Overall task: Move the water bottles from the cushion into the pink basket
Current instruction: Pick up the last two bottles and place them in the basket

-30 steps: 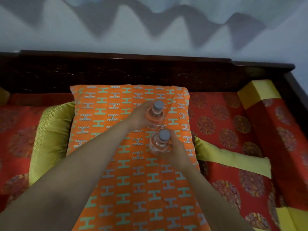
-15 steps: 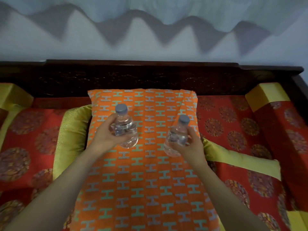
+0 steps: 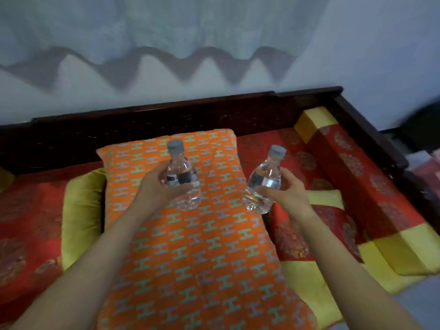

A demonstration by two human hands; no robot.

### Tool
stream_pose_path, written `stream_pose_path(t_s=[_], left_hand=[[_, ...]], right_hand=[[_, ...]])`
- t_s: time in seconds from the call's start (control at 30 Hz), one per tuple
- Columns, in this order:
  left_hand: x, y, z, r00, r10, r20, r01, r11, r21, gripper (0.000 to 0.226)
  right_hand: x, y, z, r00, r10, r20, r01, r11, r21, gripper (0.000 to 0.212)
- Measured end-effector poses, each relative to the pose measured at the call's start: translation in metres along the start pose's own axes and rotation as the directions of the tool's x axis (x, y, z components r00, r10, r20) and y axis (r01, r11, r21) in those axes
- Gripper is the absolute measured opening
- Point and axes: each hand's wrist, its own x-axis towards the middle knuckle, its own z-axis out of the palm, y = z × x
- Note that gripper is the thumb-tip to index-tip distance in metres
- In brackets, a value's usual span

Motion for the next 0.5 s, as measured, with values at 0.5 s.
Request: stream_pose_path(t_s=[0.5], left_hand=[[-0.091,0.131,0.214,0.955,0.149,0.257,-0.119,0.985,-0.129,0.046]], right_hand=[[-0.194,0.014,-0.257,0.905,-0.006,-0.425,0.014,1.0,0.017,0.052]])
